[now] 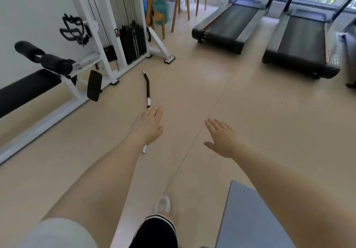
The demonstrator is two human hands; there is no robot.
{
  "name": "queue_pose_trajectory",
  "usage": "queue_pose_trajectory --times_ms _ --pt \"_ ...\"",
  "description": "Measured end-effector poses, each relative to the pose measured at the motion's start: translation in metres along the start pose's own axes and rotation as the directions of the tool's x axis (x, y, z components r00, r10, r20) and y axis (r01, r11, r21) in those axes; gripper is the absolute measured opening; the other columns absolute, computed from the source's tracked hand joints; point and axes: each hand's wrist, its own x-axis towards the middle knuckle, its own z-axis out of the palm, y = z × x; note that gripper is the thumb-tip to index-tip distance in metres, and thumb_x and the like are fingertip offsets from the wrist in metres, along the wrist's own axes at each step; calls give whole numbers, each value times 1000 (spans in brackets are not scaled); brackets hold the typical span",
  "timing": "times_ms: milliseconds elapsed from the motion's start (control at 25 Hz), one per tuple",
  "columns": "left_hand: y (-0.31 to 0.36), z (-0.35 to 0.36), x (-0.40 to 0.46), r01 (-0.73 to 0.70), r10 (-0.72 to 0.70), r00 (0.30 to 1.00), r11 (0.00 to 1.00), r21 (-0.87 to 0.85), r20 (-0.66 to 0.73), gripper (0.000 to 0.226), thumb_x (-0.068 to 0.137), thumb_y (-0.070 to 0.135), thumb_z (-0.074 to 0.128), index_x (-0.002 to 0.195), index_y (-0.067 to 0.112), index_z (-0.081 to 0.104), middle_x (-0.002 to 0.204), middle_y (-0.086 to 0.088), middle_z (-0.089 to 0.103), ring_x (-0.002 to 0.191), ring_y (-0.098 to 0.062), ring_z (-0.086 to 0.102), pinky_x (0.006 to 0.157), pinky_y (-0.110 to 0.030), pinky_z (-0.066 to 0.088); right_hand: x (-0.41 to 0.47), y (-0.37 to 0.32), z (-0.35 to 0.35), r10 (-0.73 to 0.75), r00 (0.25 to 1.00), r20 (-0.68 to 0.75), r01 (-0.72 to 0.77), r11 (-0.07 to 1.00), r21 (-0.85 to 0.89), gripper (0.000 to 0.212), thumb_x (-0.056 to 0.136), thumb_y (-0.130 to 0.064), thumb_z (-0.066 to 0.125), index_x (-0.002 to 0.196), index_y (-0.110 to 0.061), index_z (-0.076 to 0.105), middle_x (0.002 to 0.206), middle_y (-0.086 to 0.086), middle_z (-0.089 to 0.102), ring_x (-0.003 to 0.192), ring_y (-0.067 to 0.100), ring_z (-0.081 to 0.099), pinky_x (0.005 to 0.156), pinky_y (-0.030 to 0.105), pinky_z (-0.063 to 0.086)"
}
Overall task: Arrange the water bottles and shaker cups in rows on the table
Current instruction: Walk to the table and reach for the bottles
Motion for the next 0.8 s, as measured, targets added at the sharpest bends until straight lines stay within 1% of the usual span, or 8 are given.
queue_pose_trajectory --times_ms 80,200,320,440,560,640,720,800 --pt "-10 13 22 56 -53 997 996 -71 53 62 93 31 41 144 10 13 155 -8 17 139 -26 22 108 -40 25 25 1 15 -34 995 98 33 999 3 70 95 -42 38 148 -12 3 159 4 8 146 20 7 118 33 3" --pt "-35 31 75 86 -69 992 984 -156 108 59 93 31 44 143 11 20 153 -6 21 134 -27 31 101 -40 34 86 7 28 -42 988 150 36 998 42 69 94 -39 41 148 -13 7 158 5 16 145 21 12 117 34 9" --pt "-57 32 135 132 -91 982 958 -256 165 53 93 33 45 139 11 29 148 -5 30 129 -27 37 97 -40 40 155 19 16 -11 984 175 -2 997 73 69 94 -37 44 147 -12 8 156 5 20 144 22 16 115 35 16" --pt "-90 20 221 146 -80 967 950 -274 240 48 94 34 43 136 12 35 143 -6 40 125 -27 44 95 -40 43 240 38 -14 15 978 210 -39 993 113 68 94 -36 43 147 -12 8 156 6 21 143 23 20 114 35 19" --pt "-112 -4 315 186 -106 958 938 -294 266 43 94 33 43 132 13 41 134 -9 48 116 -27 50 93 -40 45 322 66 -54 70 986 152 -100 975 200 64 95 -35 42 147 -12 12 153 8 28 140 26 26 111 36 25" --pt "-114 -14 372 218 -133 956 919 -329 262 39 93 33 46 126 13 47 125 -10 53 110 -26 53 98 -44 42 367 86 -79 104 989 105 -128 956 263 60 95 -34 43 145 -13 19 151 8 32 138 26 30 108 36 29" --pt "-111 -22 434 198 -112 961 917 -347 254 39 92 34 47 125 13 48 119 -10 57 108 -25 55 101 -46 39 412 116 -104 137 989 58 -148 944 295 57 94 -33 44 143 -14 24 149 7 35 135 26 34 105 36 33" --pt "-103 -31 503 186 -95 965 908 -377 246 40 91 33 48 126 14 47 116 -10 59 105 -26 56 94 -39 45 467 156 -124 171 985 28 -170 924 342 56 94 -33 45 142 -13 26 146 8 39 133 27 37 102 36 35"
